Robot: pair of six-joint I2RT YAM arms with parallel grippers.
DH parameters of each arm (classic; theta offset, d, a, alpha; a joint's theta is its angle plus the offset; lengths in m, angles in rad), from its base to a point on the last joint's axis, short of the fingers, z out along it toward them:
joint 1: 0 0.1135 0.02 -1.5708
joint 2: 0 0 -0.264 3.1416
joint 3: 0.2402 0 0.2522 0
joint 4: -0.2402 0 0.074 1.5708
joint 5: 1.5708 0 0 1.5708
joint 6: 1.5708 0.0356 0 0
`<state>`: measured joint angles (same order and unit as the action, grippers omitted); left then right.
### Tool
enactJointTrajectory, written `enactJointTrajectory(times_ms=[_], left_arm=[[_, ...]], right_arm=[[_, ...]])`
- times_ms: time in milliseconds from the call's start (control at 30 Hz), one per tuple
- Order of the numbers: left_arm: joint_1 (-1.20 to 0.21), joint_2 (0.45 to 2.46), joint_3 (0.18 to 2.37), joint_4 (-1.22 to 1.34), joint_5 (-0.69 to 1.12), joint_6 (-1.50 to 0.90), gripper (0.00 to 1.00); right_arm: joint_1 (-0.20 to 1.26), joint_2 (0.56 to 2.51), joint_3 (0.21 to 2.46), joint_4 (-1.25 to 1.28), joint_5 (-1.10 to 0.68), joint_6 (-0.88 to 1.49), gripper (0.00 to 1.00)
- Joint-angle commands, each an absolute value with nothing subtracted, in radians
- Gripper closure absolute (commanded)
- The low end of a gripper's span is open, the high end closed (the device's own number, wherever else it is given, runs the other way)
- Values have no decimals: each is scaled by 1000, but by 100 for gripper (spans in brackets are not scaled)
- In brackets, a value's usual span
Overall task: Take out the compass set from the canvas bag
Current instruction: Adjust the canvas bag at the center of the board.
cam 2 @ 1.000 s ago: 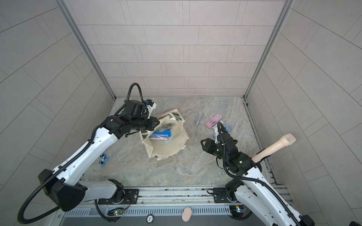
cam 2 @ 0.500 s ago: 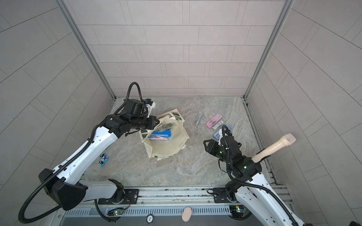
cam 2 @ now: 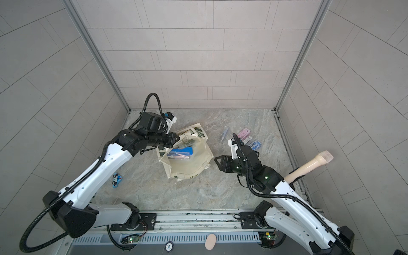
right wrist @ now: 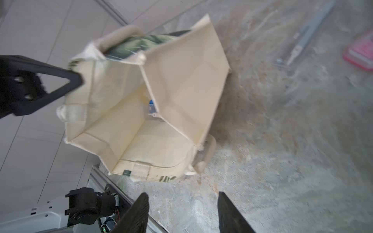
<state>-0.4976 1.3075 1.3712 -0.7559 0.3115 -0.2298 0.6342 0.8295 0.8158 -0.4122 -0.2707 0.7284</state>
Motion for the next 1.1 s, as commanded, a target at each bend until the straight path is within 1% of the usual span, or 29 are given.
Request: enactJointTrajectory(times_ms=[0, 100, 167, 233, 300, 333, 433, 500, 700, 867, 1067], left_arm=[[-495, 1280, 1422, -759, 304, -200, 100], [-495, 1283, 1434, -744, 321, -214, 100], [-495, 1278, 1428, -723, 344, -221, 100], [-494, 1271, 1413, -705, 350, -229, 100], [-495, 1270, 1407, -703, 353, -232, 100], [-495, 1272, 1408, -703, 356, -234, 100], [-495, 1277, 1417, -710, 360, -230, 100], [-495, 1278, 1420, -720, 360, -215, 100], [-494, 1275, 1414, -747, 362, -191, 100], [-492, 1275, 1420, -768, 355, -179, 100], [-493, 1291, 1449, -798, 350, -162, 100]], right_arm=[[641, 905, 915, -347, -294, 578, 44], [641, 1033, 1034, -403, -291, 568, 47], [641, 1124, 1111, -462, -324, 562, 50], [647, 1208, 1166, -513, -314, 562, 58], [649, 1238, 1166, -510, -262, 590, 64], [649, 1241, 1157, -503, -227, 603, 65], [649, 1242, 1130, -482, -116, 652, 65], [649, 1253, 1125, -468, -88, 667, 66], [649, 1319, 1133, -390, -113, 684, 66], [652, 1393, 1177, -375, -145, 695, 68], [663, 1328, 1157, -375, -91, 709, 69]])
